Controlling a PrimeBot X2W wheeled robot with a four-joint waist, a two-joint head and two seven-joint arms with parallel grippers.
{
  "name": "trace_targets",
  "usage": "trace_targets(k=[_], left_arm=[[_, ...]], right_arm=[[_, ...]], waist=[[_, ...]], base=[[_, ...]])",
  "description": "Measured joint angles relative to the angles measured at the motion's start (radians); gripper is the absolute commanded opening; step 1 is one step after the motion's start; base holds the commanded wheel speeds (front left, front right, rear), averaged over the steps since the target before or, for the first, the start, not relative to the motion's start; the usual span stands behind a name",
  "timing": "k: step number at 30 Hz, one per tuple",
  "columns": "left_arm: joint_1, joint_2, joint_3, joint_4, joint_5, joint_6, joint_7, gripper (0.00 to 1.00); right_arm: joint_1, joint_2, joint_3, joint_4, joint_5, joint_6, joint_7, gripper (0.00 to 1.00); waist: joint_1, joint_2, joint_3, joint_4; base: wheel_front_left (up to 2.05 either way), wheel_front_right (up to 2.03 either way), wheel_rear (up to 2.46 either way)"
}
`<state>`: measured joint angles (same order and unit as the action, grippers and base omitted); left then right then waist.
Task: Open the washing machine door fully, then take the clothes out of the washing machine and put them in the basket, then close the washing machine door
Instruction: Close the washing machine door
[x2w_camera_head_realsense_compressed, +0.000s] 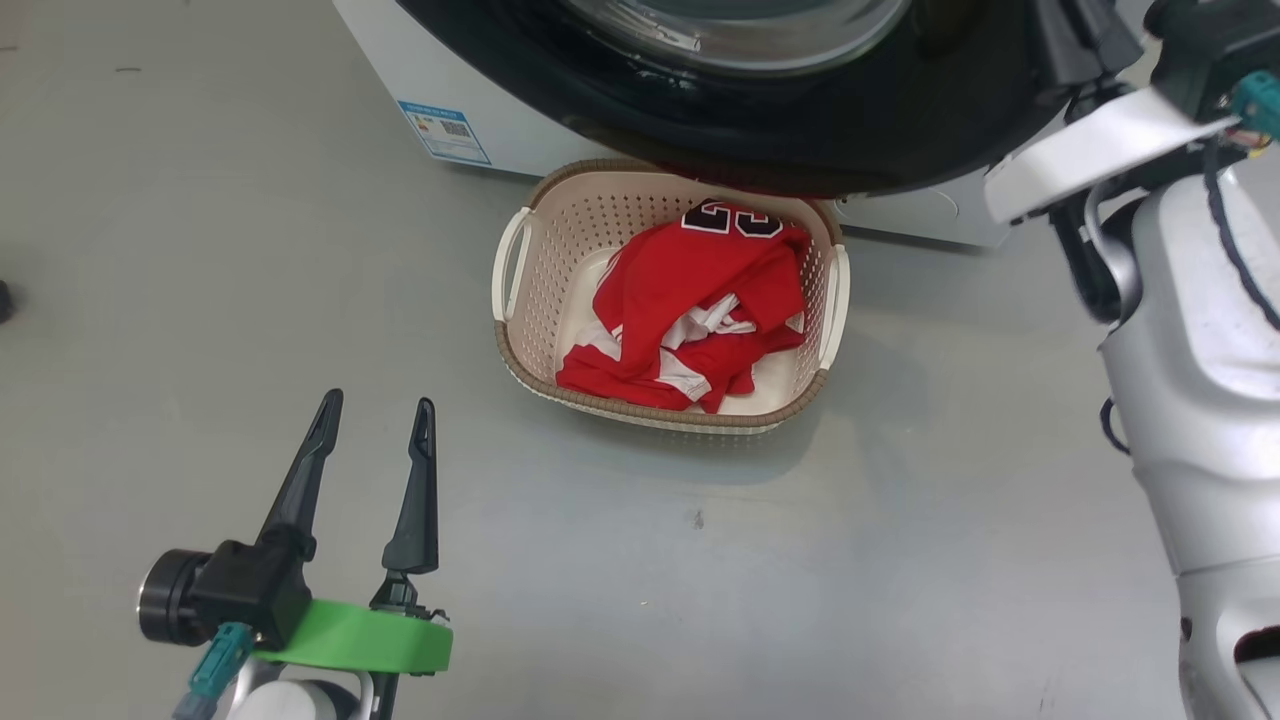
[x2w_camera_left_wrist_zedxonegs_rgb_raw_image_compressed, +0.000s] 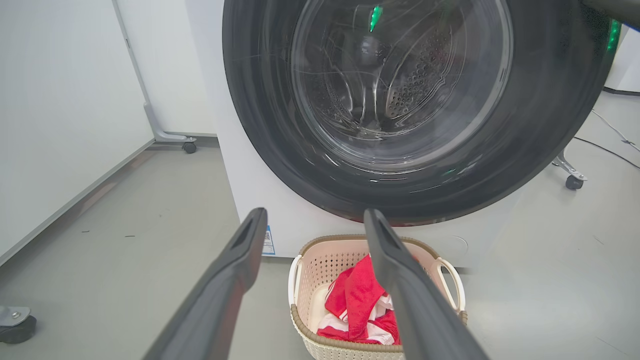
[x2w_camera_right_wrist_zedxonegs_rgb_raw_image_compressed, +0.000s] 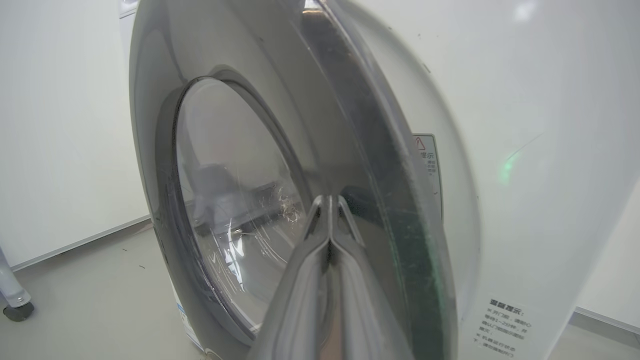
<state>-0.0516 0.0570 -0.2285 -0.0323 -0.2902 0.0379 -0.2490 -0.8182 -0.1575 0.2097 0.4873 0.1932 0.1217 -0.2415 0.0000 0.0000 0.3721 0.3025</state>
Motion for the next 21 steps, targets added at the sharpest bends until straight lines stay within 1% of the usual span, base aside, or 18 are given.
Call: trace_targets(k=[8,21], left_arm=[[-0.028,-0.007,-0.016,0.003,0.0,-0.004,0.0,1.0],[-0.066,-0.014,-0.027,0.003,0.0,-0.005,-0.003,1.0]], right_arm=[[-0.103,-0.047,-0.017,0.063,-0.002,0.0,0.009,0.0],[-0.224,-0.097,-0.033,0.166,-0.019,-0.001,0.021,0.0]], waist=[[0.0,0.0,0.034,0.019],[0.0,0.0,0.07,0.057]], base=[[0.0,0.0,0.0],[0.0,0.0,0.0]])
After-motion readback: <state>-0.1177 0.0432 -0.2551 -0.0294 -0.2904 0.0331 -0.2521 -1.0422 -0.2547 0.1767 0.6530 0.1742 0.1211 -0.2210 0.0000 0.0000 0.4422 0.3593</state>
